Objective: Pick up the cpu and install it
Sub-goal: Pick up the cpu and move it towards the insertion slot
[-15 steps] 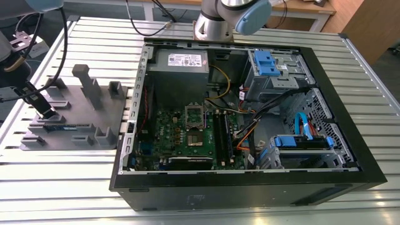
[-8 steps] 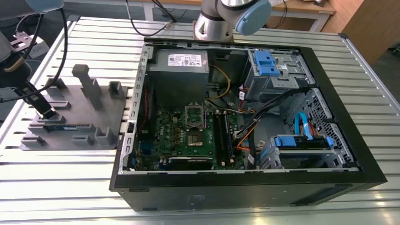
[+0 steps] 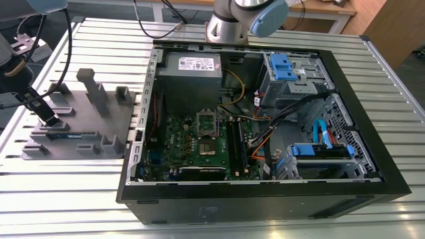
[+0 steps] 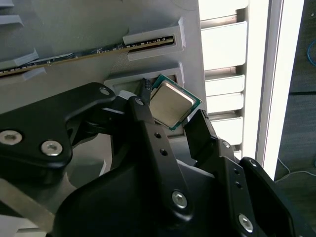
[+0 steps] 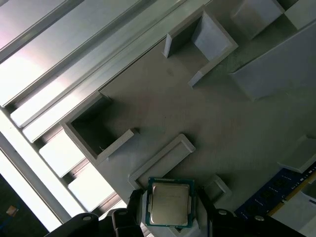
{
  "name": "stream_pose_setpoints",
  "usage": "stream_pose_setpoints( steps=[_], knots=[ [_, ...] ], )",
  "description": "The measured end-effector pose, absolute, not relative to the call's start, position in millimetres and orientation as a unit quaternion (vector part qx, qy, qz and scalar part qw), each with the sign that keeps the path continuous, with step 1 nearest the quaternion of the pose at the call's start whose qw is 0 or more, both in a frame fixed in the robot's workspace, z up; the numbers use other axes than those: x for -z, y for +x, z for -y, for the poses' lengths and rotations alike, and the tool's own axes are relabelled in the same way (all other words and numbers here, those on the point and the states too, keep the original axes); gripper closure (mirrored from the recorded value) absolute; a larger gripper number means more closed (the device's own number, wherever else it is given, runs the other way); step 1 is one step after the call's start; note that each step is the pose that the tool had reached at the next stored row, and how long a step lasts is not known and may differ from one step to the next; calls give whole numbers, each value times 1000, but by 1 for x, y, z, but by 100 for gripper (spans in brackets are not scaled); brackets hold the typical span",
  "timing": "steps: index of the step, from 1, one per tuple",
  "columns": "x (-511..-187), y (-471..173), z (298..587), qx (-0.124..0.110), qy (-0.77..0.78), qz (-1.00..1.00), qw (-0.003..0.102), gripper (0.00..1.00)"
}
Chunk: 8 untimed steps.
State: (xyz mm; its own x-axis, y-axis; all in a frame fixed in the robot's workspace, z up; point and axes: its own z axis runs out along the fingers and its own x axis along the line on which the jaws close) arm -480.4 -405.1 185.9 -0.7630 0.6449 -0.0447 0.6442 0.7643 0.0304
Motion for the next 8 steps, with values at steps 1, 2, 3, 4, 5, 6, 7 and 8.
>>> stream_pose_setpoints(
  steps=[1,2,3,4,5,6,7,8],
  knots=[
    [-186,-480,405,-7,343,-939,26,45],
    [-186,-480,405,-7,343,-939,26,45],
    [-187,-480,405,-8,343,-939,26,45],
    [-187,-480,405,-8,343,-939,26,45],
    [-187,-480,405,-9,343,-939,25,45],
    [-187,-481,405,-9,343,-939,25,45],
    [-187,-481,405,-9,343,-939,25,45],
    [-187,-481,405,-9,343,-939,25,45]
  ],
)
